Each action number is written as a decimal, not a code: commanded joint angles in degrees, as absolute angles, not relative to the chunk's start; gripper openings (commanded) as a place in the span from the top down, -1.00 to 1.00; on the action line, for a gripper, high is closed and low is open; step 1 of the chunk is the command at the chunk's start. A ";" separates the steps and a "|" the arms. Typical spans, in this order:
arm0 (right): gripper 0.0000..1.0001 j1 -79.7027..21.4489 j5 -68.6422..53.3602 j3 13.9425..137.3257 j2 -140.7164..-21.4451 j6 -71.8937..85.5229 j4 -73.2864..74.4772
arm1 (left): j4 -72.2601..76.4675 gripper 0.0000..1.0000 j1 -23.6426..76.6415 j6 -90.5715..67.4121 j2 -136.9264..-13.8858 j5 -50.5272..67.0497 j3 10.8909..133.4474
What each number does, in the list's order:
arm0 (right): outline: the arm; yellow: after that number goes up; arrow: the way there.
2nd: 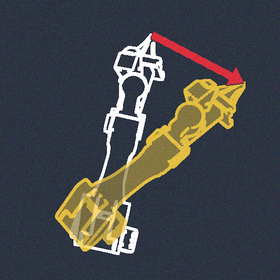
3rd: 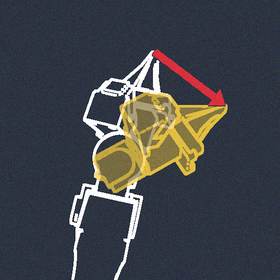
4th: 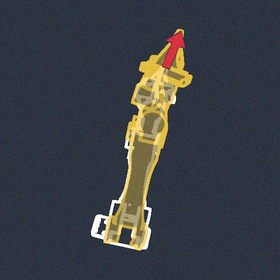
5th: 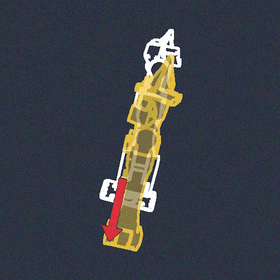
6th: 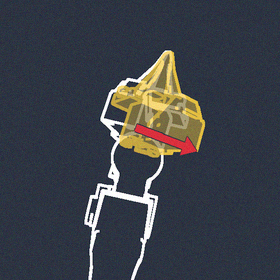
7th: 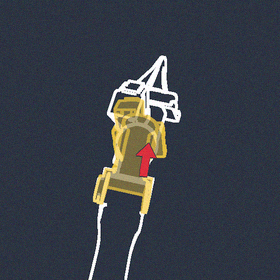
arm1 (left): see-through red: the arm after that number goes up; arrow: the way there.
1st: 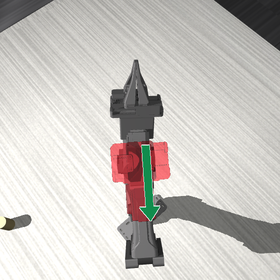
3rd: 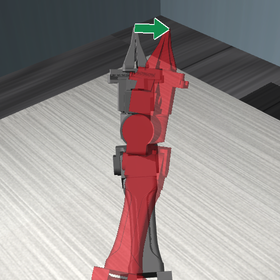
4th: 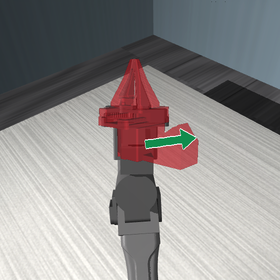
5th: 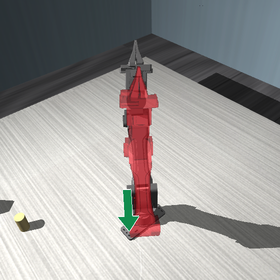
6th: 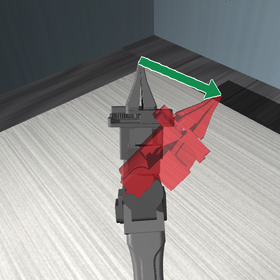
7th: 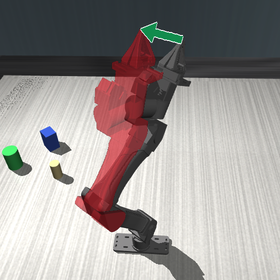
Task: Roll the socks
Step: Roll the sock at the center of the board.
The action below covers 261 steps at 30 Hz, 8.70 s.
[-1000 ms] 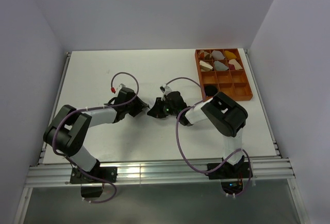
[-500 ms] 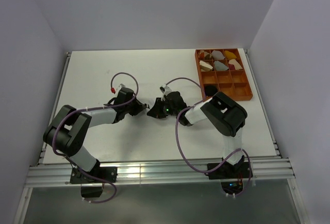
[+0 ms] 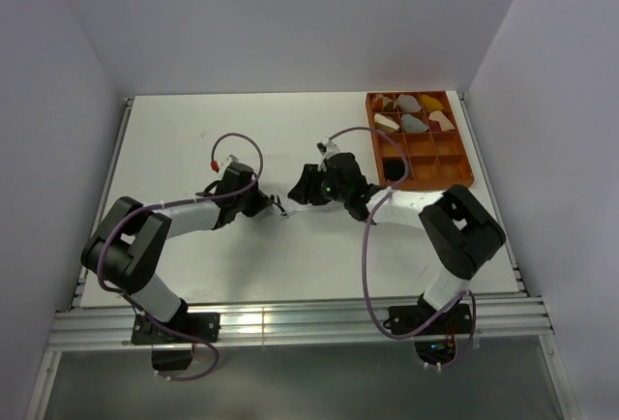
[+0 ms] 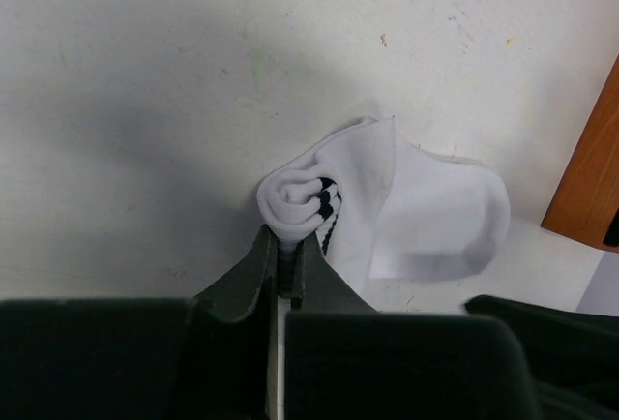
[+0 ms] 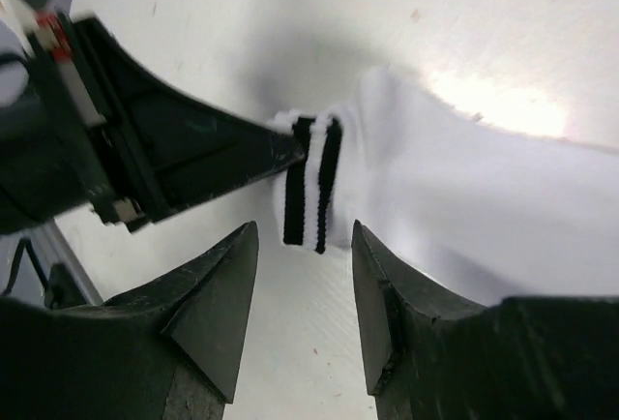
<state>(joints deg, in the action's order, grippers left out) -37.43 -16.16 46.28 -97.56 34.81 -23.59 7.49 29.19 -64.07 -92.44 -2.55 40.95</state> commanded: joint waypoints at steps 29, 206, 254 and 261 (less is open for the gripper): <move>0.07 -29.97 -7.73 55.46 -105.11 31.73 -5.71 | -31.80 0.99 36.11 -38.05 -108.63 -19.77 72.67; 1.00 -40.87 -7.21 44.12 -116.63 47.37 -47.46 | 27.15 -0.07 26.89 -53.53 -96.86 7.21 34.63; 0.31 -40.16 -5.63 42.27 -103.27 41.92 -43.24 | -24.51 0.99 36.29 -46.05 -103.09 -22.23 62.92; 0.31 -40.34 -4.66 45.78 -106.26 47.37 -44.38 | -26.37 0.99 38.05 -45.97 -103.36 -22.32 64.16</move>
<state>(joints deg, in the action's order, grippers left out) -40.21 -5.63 42.74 -105.86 44.73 -41.34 -20.10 37.04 -46.35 -102.17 -21.93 63.70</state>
